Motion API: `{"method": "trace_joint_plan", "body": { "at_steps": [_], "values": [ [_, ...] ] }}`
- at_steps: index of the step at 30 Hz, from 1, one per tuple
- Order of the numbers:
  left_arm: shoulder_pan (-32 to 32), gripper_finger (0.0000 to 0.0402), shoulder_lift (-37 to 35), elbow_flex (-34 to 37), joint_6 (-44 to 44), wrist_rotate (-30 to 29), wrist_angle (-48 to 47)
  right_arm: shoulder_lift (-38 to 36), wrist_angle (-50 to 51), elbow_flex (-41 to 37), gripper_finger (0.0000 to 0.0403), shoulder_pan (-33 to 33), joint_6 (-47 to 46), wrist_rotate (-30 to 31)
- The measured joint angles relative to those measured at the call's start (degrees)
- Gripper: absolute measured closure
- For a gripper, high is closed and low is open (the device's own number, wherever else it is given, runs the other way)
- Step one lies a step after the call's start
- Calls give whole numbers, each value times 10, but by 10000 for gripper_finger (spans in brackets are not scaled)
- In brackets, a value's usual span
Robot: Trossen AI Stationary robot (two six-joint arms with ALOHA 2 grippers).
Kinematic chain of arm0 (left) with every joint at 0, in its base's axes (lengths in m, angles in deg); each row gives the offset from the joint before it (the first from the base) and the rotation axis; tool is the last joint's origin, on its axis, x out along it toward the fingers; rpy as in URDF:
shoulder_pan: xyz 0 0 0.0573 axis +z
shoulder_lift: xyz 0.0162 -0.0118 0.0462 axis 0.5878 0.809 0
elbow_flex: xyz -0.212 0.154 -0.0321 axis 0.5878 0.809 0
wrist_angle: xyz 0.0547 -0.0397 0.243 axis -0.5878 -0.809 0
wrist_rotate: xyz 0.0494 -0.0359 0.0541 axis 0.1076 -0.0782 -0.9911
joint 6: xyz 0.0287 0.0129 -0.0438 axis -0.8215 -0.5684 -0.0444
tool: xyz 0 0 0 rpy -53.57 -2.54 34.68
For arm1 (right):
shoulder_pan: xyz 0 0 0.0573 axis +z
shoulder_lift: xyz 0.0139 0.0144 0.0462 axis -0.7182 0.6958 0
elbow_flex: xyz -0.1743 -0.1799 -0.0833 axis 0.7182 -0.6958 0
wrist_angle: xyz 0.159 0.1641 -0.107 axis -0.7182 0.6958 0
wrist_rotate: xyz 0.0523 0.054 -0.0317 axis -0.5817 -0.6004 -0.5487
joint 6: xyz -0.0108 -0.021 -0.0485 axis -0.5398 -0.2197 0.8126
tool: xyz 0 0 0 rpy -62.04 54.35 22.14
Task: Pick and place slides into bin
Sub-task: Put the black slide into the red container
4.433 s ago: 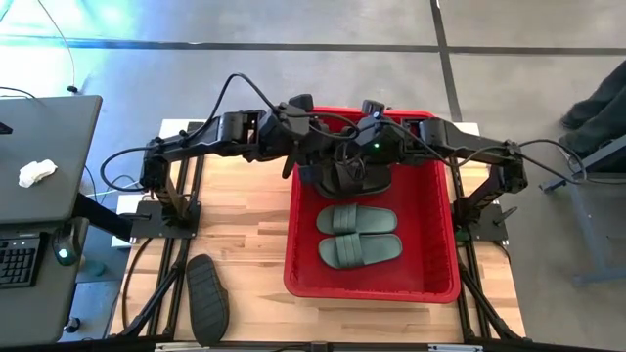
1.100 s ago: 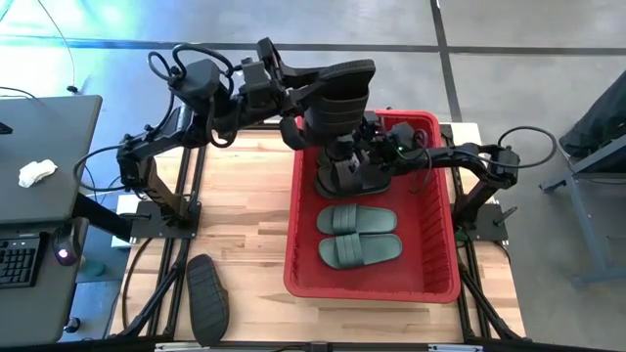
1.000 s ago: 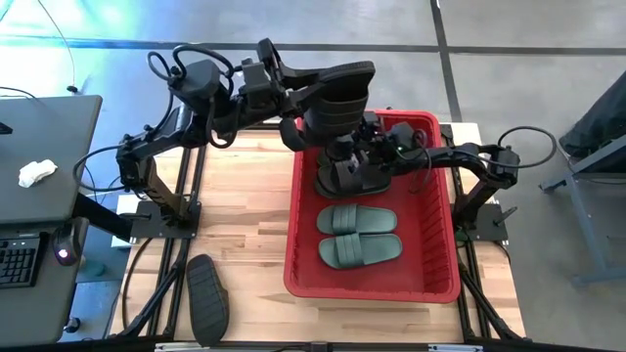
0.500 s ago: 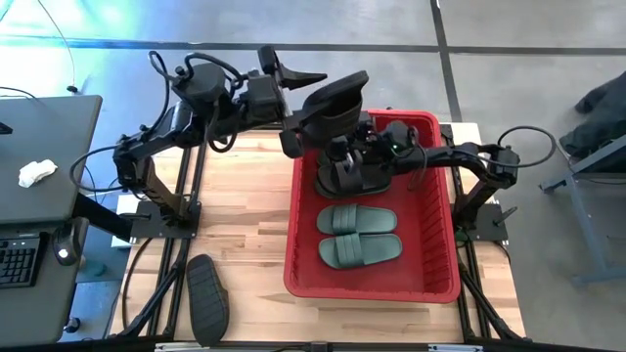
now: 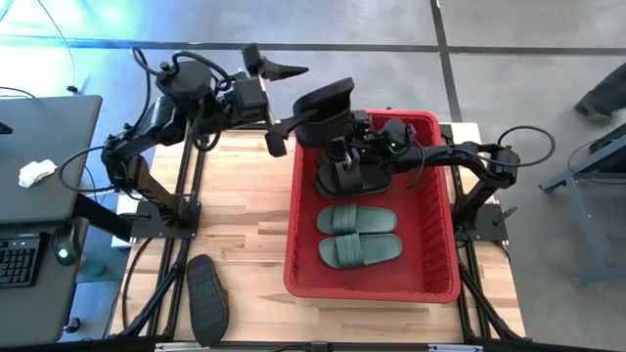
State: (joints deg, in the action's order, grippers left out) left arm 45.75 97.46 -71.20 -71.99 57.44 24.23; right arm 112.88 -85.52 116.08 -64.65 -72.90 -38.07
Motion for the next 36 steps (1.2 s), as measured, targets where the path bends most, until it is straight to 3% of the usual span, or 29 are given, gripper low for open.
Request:
{"method": "trace_joint_plan", "body": {
  "at_steps": [6, 15, 21, 30, 36],
  "values": [
    [0, 51, -19, 1, -29, -50, -19, 0, 19, 0, 357, 0, -1, 4],
    [0, 48, -62, 2, -20, -60, -60, -3, 19, 2, 357, -16, -21, 14],
    [0, 48, -90, 2, 6, -57, -91, -16, 76, 2, 357, -33, -32, 14],
    [0, 48, -116, 1, 33, -71, -174, -156, 355, 2, 357, -67, 44, -27],
    [0, 48, -116, 1, 36, -72, -216, -283, 662, 30, 357, -110, 50, -88]
  ]
}}
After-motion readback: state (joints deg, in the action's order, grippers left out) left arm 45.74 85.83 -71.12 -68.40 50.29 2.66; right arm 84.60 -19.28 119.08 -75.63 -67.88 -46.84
